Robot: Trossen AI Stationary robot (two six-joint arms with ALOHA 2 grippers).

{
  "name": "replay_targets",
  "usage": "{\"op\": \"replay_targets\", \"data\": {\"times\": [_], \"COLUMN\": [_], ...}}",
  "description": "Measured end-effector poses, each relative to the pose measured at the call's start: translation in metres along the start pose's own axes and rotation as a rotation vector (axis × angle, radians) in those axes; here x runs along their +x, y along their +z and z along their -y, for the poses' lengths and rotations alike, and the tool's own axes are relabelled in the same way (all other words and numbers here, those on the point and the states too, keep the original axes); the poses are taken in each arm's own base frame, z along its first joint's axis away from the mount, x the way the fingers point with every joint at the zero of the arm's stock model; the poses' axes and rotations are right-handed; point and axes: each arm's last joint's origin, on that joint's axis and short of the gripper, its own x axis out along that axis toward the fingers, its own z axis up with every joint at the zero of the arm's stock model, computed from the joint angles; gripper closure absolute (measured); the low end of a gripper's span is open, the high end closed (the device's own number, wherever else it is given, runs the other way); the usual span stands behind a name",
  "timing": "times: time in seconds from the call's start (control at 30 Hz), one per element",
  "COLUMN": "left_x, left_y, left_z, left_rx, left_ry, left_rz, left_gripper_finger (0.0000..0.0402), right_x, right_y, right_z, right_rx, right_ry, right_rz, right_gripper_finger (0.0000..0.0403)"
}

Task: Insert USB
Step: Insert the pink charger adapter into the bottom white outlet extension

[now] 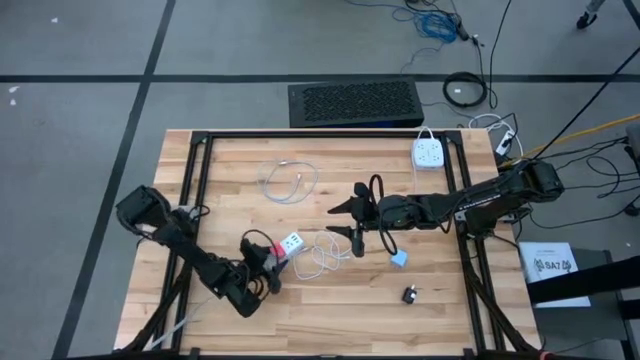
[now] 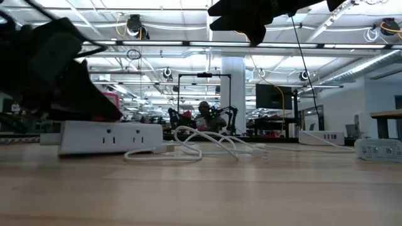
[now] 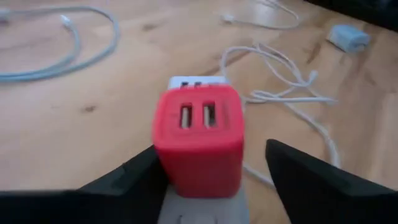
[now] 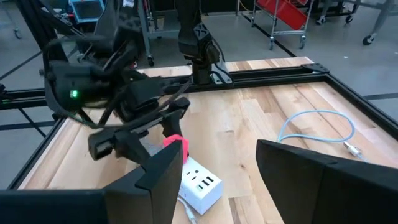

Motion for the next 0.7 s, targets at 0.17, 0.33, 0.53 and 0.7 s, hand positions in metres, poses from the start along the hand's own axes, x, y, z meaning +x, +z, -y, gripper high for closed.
{"op": "replay_targets", "data": {"times": [0.17, 0.33, 0.53, 0.7], "left_x": [-0.007, -0.026, -0.046, -0.045], "left_y": [0.015, 0.046, 0.080, 0.079], "left_z": [0.002, 0.003, -0.001, -0.001], "left_rx": [0.035, 0.062, 0.080, 0.109], "left_ry": [-0.040, -0.114, -0.174, -0.209], "left_rz": [-0.026, 0.019, 0.090, 0.037], "left_gripper_finger": [0.0116, 0.0139, 0.0170, 0.0235], "right_x": [0.000, 0.000, 0.000, 0.000], "right_y": [0.000, 0.000, 0.000, 0.000], "right_z": [0.000, 0.000, 0.000, 0.000], "right_rx": [-0.006, -0.015, -0.018, -0.019], "right_ry": [0.002, 0.002, 0.002, 0.001], "right_rz": [0.001, 0.002, 0.001, -0.002], "right_gripper_finger": [0.0197, 0.0197, 0.0197, 0.0207]}}
